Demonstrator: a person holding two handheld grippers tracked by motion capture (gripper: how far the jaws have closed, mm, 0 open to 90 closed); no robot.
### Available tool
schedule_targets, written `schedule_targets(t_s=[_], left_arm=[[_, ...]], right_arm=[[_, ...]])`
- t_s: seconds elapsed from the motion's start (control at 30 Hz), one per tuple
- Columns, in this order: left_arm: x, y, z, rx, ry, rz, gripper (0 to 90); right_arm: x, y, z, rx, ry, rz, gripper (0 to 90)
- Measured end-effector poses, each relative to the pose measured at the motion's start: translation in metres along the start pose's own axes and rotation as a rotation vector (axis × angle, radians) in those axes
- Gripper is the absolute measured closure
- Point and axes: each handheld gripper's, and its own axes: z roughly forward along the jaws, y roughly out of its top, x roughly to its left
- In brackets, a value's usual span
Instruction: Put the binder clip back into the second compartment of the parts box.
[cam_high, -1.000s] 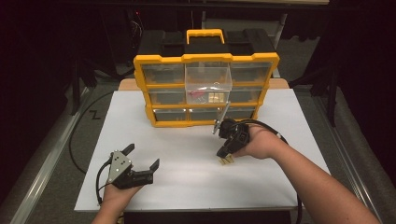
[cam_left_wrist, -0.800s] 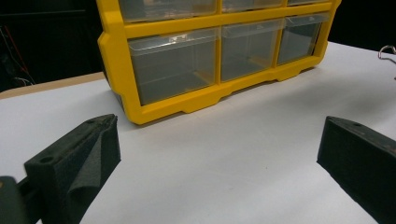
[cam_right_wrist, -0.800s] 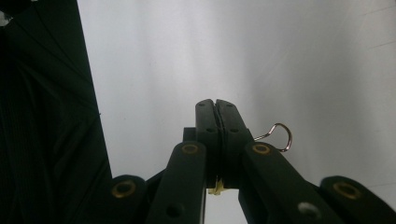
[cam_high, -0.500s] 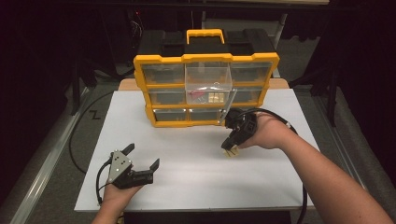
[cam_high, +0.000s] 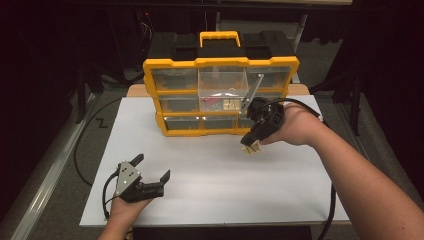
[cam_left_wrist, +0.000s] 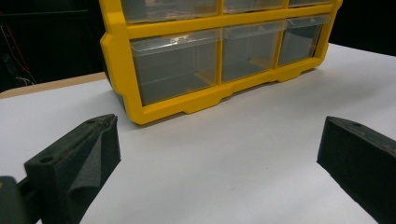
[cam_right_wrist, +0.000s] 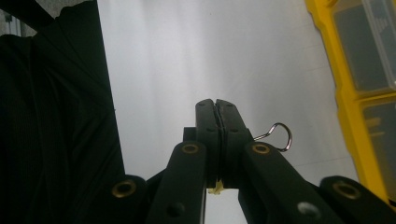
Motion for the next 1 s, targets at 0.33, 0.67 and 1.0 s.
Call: schedule_targets(t_s=[0.33,0.67,1.0], left_arm=[[0.001,0.000,0.000,0.001,-0.002,0.001,0.3],[0.001,0.000,-0.001,-0.003,-0.002,-0.004,0.3],[0.002,0.000,-0.001,-0.004,-0.001,-0.003,0.3]], right_arm=[[0.000,0.013,-0.024,-0.010,-0.010,-0.014,90.0],[0.001,0.024,-0.046,-0.024,-0.027,-0.012,90.0],[0.001,0.030,-0.066,-0.037,-0.063,0.008,90.0]])
